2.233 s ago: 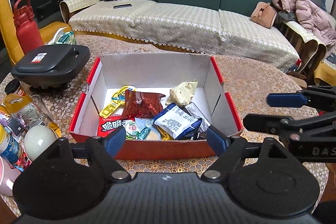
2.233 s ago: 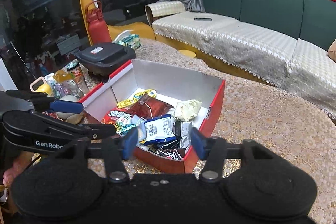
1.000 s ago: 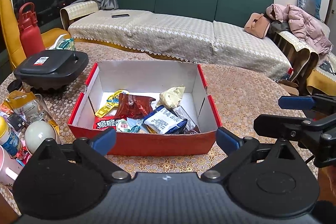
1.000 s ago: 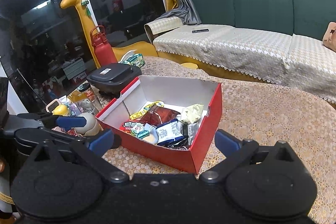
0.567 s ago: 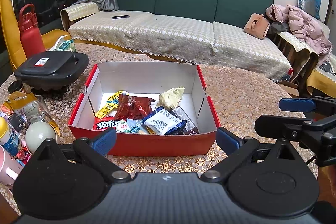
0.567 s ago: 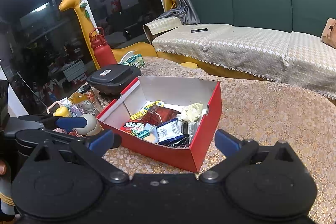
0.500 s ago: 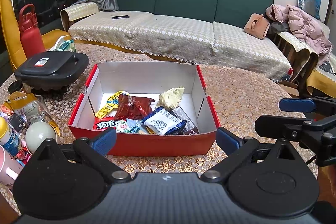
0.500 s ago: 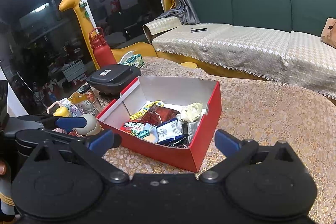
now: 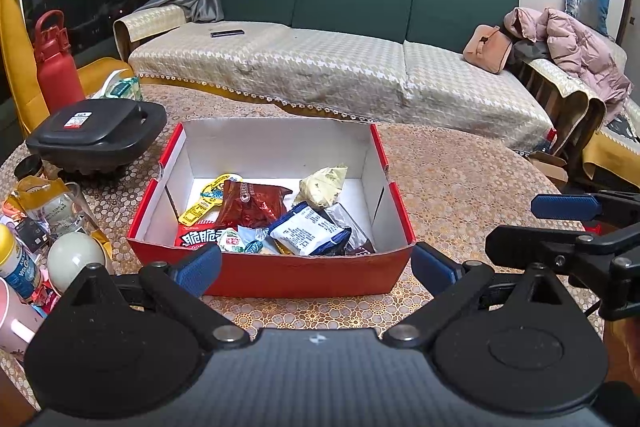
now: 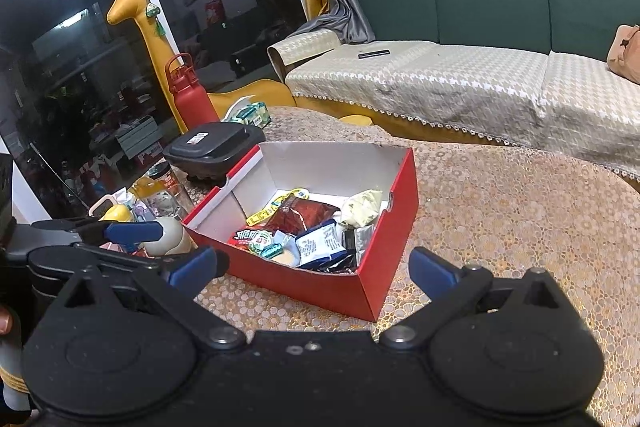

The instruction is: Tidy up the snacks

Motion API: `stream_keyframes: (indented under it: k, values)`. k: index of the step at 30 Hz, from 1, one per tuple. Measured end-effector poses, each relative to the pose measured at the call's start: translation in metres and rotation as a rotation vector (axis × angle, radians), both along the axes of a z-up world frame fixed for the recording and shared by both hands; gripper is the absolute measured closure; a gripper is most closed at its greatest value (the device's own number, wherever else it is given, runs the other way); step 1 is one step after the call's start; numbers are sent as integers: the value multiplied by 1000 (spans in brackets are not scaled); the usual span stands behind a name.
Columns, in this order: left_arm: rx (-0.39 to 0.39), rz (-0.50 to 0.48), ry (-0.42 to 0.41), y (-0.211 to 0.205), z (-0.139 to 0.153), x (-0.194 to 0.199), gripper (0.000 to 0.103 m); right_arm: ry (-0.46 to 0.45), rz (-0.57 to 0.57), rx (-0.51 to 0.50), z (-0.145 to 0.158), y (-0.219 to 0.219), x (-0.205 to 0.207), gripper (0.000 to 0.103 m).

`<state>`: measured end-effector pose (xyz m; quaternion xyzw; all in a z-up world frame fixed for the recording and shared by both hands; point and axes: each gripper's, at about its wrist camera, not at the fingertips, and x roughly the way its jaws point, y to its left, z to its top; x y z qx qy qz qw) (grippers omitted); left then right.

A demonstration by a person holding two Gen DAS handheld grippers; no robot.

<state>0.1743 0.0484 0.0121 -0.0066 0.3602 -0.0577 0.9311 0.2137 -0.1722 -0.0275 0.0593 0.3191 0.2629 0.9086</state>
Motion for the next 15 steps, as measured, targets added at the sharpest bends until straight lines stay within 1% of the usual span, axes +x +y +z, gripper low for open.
stream_keyframes:
  k: [10, 15]
  values:
    - [3, 0, 5, -2, -2, -1, 1, 13, -12, 5, -4, -4, -2, 0]
    - [-2, 6, 22, -2, -8, -2, 1, 25, -18, 5, -8, -7, -2, 0]
